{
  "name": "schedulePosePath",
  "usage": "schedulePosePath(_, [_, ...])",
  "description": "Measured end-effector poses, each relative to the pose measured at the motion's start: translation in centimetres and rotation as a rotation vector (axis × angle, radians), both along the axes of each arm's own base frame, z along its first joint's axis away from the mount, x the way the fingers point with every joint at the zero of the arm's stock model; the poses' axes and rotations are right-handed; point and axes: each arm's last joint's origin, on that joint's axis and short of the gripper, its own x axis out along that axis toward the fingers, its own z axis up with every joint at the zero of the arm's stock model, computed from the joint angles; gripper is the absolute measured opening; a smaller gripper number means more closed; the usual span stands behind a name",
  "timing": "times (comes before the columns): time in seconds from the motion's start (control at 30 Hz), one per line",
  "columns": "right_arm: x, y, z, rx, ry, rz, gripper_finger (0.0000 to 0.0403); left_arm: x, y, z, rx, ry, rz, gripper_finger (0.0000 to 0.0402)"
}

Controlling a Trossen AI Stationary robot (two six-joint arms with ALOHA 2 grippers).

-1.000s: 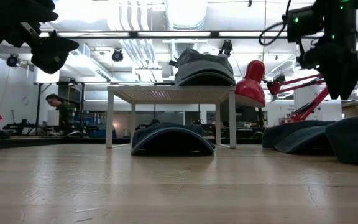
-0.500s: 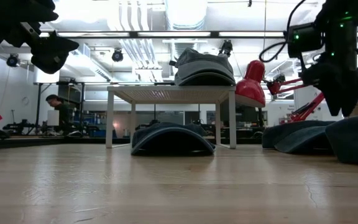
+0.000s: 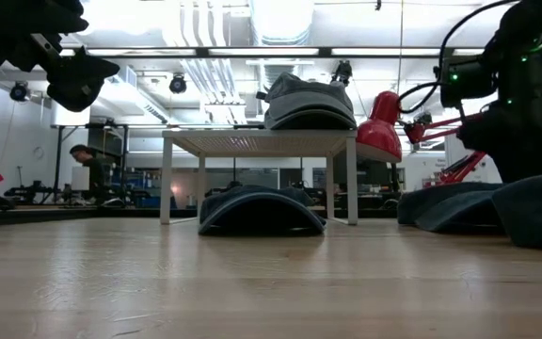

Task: Pick & Place hat
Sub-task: Put the top right blue cap on the shelf

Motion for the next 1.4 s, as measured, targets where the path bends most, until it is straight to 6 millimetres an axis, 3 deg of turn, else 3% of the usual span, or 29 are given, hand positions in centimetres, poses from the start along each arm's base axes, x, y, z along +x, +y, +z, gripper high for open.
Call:
schedulePosePath(0.37, [0.7,1.1,0.3,0.221,-0.138,0.052,0.0205,0.0,0.0,0.0,-0.002,0.000,0.000,0.0262])
schedulePosePath(0.6, [0.8,2.0,1.5,0.276,-0.125,0.058,0.0205,0.0,0.0,0.0,-0.003,0.000,0.000,0.0262])
schedulePosePath(1.0, [1.1,0.9,5.6,-0.067,-0.133,0.009,0.0205,0.0,0.0,0.0,-0.001,0.001,0.000,0.0262])
schedulePosePath(1.4, [1.5,-0.8,2.7,-0.069,0.081,-0.033,0.0205,0.0,0.0,0.0,0.000,0.000,0.000,0.0262])
